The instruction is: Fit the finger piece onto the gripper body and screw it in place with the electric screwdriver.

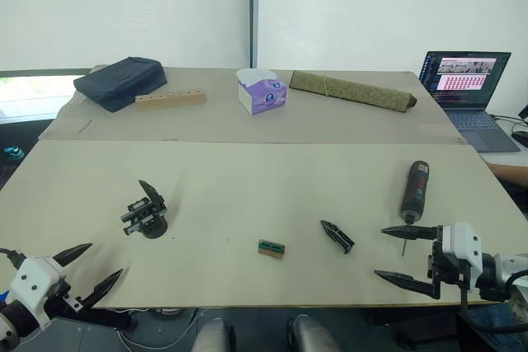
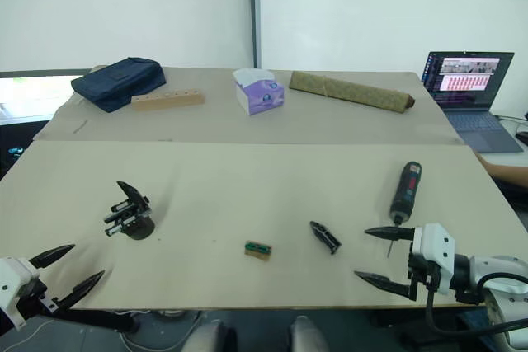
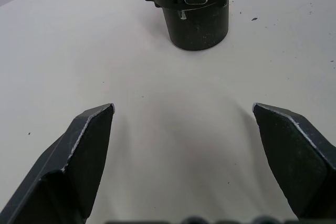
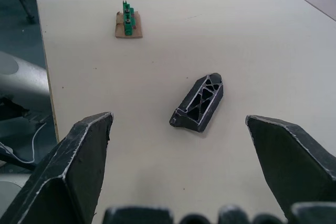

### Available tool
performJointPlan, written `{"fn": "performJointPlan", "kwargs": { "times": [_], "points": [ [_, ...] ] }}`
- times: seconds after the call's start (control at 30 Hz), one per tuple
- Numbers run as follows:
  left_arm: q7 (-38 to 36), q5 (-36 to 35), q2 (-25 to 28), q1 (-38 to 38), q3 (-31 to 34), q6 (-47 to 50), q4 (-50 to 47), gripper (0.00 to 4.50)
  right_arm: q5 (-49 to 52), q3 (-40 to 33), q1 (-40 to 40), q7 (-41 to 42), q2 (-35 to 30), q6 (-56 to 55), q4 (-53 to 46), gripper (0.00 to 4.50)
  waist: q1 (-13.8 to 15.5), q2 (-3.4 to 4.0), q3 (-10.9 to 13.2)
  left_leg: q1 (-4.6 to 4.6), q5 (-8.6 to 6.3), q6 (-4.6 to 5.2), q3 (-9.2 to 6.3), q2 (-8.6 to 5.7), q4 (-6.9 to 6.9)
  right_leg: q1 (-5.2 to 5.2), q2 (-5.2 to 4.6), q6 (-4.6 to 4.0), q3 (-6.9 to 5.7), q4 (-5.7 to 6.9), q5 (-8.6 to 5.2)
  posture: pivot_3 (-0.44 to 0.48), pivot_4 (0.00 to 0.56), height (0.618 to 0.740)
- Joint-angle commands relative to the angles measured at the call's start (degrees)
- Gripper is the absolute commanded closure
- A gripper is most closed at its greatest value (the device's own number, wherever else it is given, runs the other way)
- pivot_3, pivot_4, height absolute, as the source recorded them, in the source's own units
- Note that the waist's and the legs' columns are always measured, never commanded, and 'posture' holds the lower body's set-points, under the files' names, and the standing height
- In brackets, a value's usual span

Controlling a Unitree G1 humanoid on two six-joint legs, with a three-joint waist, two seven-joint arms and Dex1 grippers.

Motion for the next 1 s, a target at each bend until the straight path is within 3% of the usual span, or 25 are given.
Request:
{"fn": "performJointPlan", "kwargs": {
  "times": [0.03, 0.17, 0.3, 0.47, 0.77, 1.0],
  "points": [
    [-0.21, -2.14, 0.62, -0.03, 0.96, 0.93, -0.59, 0.05, 1.39, -1.42, -1.29, -0.53, 0.25, -1.21, -0.41, 0.00, 0.00, 0.00, 0.00, 0.00, 0.00, 0.00, 0.00, 0.00, 0.00, 0.00, 0.00, 0.00, 0.00, 0.00, 0.00, 0.000, 0.150, 0.740],
    [0.48, -12.93, -0.55, -0.20, 5.09, 10.94, -2.79, 0.05, 3.89, -0.42, -4.00, -4.66, 2.23, 3.94, -4.04, 0.00, -0.25, 0.00, 0.00, 0.01, 0.00, 0.00, 0.00, 0.04, 0.00, -0.02, 0.02, 0.02, 0.00, 0.06, 0.00, 0.000, 0.150, 0.740],
    [0.90, -12.66, -2.40, 1.35, 6.78, 10.20, 0.18, 0.05, 11.69, -0.20, -6.88, -6.79, 7.84, 5.67, -9.11, 0.00, -0.35, 0.01, 0.00, 0.04, 0.00, 0.00, -0.02, 0.05, 0.00, -0.02, 0.07, 0.03, -0.01, 0.09, 0.01, 0.000, 0.150, 0.740],
    [0.99, -10.92, -4.69, 2.22, 6.76, 7.49, 2.11, 0.05, 10.06, 1.67, -8.33, -6.90, 11.39, 2.00, -11.46, 0.00, -0.13, -0.11, 0.03, 0.03, -0.01, -0.01, -0.01, 0.03, -0.01, -0.02, 0.06, 0.26, 0.00, 0.07, 0.15, 0.000, 0.150, 0.740],
    [3.69, -8.40, -5.49, -1.80, -0.94, 8.70, -7.09, 0.05, 8.82, 3.65, -5.71, -1.86, 11.13, -2.90, -11.12, 0.00, 0.73, -0.24, -0.02, 0.02, -0.01, -0.01, -0.01, 0.03, 0.00, 0.03, -0.07, -0.16, -0.01, 0.03, 0.10, 0.000, 0.150, 0.740],
    [8.89, -3.04, -6.10, -10.49, -8.89, 11.52, -3.51, 0.05, 7.64, 3.90, -5.62, -0.70, 11.41, -5.40, -7.86, 0.00, 0.01, -0.20, -0.02, 0.07, 0.00, 0.00, -0.01, -0.01, 0.00, 0.03, 0.07, 0.19, -0.01, 0.14, 0.32, 0.000, 0.150, 0.740]
  ]
}}
